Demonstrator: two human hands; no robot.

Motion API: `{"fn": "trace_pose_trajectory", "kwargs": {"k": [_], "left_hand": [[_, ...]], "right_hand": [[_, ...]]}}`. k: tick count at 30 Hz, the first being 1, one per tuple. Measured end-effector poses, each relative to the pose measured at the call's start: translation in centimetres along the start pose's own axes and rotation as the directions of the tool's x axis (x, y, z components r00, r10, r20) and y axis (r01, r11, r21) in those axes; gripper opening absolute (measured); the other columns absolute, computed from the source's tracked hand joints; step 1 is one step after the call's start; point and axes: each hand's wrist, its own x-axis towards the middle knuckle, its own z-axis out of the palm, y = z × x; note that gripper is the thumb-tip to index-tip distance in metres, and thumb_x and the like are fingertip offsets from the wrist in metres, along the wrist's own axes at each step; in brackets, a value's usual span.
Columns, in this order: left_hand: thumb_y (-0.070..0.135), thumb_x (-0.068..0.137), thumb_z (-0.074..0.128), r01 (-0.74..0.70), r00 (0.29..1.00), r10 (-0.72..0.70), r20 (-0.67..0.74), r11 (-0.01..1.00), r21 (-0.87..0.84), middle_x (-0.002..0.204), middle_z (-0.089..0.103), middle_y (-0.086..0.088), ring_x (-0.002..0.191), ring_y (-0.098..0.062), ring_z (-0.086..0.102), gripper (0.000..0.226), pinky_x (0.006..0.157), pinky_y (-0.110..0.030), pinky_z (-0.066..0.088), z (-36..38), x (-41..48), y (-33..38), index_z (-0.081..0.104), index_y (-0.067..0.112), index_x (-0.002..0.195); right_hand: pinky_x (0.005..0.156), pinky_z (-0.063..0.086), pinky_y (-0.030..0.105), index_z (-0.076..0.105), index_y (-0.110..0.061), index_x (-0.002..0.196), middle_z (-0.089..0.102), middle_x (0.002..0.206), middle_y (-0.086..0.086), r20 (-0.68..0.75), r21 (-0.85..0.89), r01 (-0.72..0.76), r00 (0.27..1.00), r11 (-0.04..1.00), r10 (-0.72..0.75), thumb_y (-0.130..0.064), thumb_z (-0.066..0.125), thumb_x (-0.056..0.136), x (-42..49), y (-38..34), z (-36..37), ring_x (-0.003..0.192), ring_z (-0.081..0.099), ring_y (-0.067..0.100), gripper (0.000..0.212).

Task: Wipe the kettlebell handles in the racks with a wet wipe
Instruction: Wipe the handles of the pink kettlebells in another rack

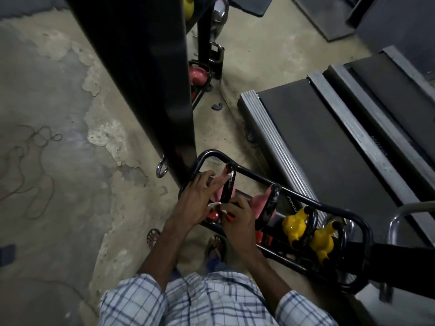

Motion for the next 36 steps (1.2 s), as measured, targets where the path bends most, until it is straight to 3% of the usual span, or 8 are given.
{"fn": "trace_pose_trajectory", "kwargs": {"k": [4,11,15,21,24,28,31,36], "left_hand": [[0.02,0.075,0.083,0.013,1.0,-0.013,-0.003,1.0,0.026,0.152,0.033,-0.005,0.136,-0.024,0.038,0.106,0.104,-0.042,0.046,-0.3,0.0,0.0,0.02,0.043,0.157],[0.03,0.068,0.089,0.059,0.997,-0.057,-0.046,0.998,0.035,0.142,0.044,-0.002,0.13,-0.021,0.045,0.105,0.103,-0.038,0.041,-0.5,-0.3,0.7,0.031,0.04,0.155],[0.029,0.063,0.092,0.066,0.995,-0.064,-0.082,0.998,0.024,0.135,0.049,-0.002,0.123,-0.022,0.049,0.107,0.099,-0.037,0.045,-0.3,-0.4,0.8,0.036,0.038,0.153],[0.031,0.065,0.091,0.088,0.992,-0.082,-0.097,0.995,0.056,0.131,0.049,-0.001,0.12,-0.021,0.049,0.106,0.095,-0.037,0.046,-0.4,-0.6,1.3,0.034,0.042,0.153],[0.033,0.068,0.09,0.096,0.992,-0.088,-0.09,0.991,0.094,0.133,0.047,0.0,0.122,-0.02,0.048,0.105,0.097,-0.037,0.046,-0.5,-0.5,1.5,0.03,0.045,0.153],[0.037,0.067,0.089,0.108,0.991,-0.101,-0.089,0.991,0.079,0.134,0.046,0.001,0.124,-0.02,0.047,0.106,0.096,-0.038,0.046,-0.5,-0.5,1.7,0.028,0.048,0.153],[0.037,0.068,0.089,0.116,0.991,-0.11,-0.078,0.99,0.076,0.138,0.045,0.002,0.127,-0.02,0.046,0.106,0.101,-0.04,0.046,-0.3,-0.4,2.1,0.027,0.049,0.153],[0.036,0.069,0.088,0.107,0.992,-0.102,-0.078,0.992,0.061,0.138,0.045,0.002,0.128,-0.02,0.046,0.102,0.103,-0.038,0.044,-0.1,-0.4,2.2,0.03,0.045,0.154]], "right_hand": [[0.072,0.053,0.024,0.078,-0.019,0.085,0.06,0.09,0.001,-0.066,0.281,-0.149,0.983,0.948,0.174,0.014,0.07,0.074,-0.2,-0.6,0.0,0.083,0.064,0.012,0.036],[0.08,0.056,0.033,0.065,-0.014,0.088,0.068,0.089,0.004,-0.051,0.491,-0.364,0.895,0.791,0.443,0.007,0.066,0.088,0.8,0.7,1.4,0.087,0.068,0.019,0.021],[0.083,0.059,0.035,0.071,-0.009,0.094,0.075,0.092,0.005,0.123,0.434,-0.498,0.858,0.751,0.498,0.009,0.065,0.087,2.5,2.1,1.2,0.089,0.072,0.018,0.021],[0.058,0.054,0.016,0.069,0.003,0.1,0.071,0.075,-0.001,0.577,0.325,-0.642,0.716,0.694,0.393,0.009,0.052,0.097,6.8,0.3,-2.1,0.062,0.069,0.005,0.018],[0.066,0.058,0.02,0.069,0.009,0.105,0.073,0.08,0.006,0.64,0.284,-0.669,0.666,0.687,0.384,0.008,0.05,0.097,7.2,0.1,-2.6,0.072,0.07,0.014,0.021],[0.069,0.06,0.026,0.074,-0.004,0.101,0.075,0.09,0.013,0.601,0.415,-0.793,0.606,0.446,0.521,0.012,0.047,0.095,6.2,0.0,-2.3,0.08,0.071,0.022,0.032],[0.072,0.057,0.035,0.072,0.002,0.102,0.068,0.094,0.025,0.507,0.453,-0.817,0.565,0.356,0.651,0.015,0.04,0.09,5.7,0.2,-1.5,0.083,0.063,0.032,0.036],[0.074,0.054,0.039,0.069,-0.002,0.097,0.064,0.088,0.017,0.497,0.484,-0.858,0.432,0.173,0.752,0.002,0.047,0.094,6.9,-0.4,-1.2,0.081,0.06,0.029,0.023]]}}
